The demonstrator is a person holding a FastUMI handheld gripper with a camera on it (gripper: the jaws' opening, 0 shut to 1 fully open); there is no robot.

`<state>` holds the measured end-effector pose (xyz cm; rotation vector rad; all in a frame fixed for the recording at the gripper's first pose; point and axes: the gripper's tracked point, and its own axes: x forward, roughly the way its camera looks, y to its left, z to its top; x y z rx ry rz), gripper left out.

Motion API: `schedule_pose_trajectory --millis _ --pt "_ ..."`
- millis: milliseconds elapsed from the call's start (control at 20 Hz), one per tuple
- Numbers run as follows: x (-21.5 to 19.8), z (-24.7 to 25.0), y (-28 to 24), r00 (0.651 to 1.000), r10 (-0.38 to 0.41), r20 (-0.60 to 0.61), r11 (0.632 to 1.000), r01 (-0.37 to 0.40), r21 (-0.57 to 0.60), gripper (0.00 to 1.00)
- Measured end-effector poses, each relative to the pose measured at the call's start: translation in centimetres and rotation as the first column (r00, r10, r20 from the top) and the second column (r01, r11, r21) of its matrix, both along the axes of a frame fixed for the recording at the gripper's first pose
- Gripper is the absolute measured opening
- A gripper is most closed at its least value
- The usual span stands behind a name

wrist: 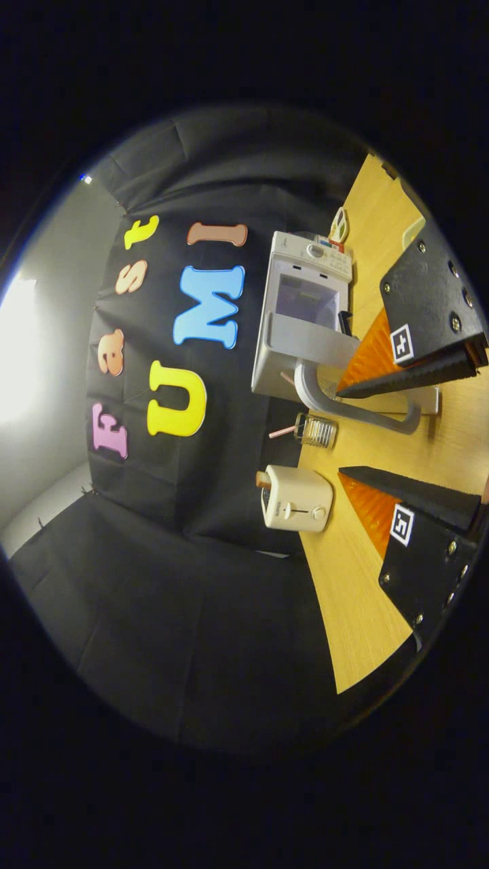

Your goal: Open the microwave, put the food inside, and close the microwave door.

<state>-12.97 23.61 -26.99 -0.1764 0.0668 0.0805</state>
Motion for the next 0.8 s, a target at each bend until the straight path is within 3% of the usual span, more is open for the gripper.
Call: schedule_pose_trajectory --millis 150,250,300,600,800 --pt "-1.4 0.5 -2.7 0.998 0.06 0.03 0.997 -0.058 -0.057 0.65" --pt "-2.3 -0.7 -3.8 0.987 0.163 -0.017 0.986 -0.163 -0.025 0.88" --pt "-2.6 -1.7 -5.2 0.98 0.186 -0.07 0.982 -0.188 -0.028 0.94" --pt "-4.1 -4.8 -15.6 0.952 0.23 -0.202 0.966 -0.248 -0.067 0.97" --pt "-4.6 -6.5 -21.2 0.953 0.203 -0.224 0.973 -0.222 -0.063 0.97"
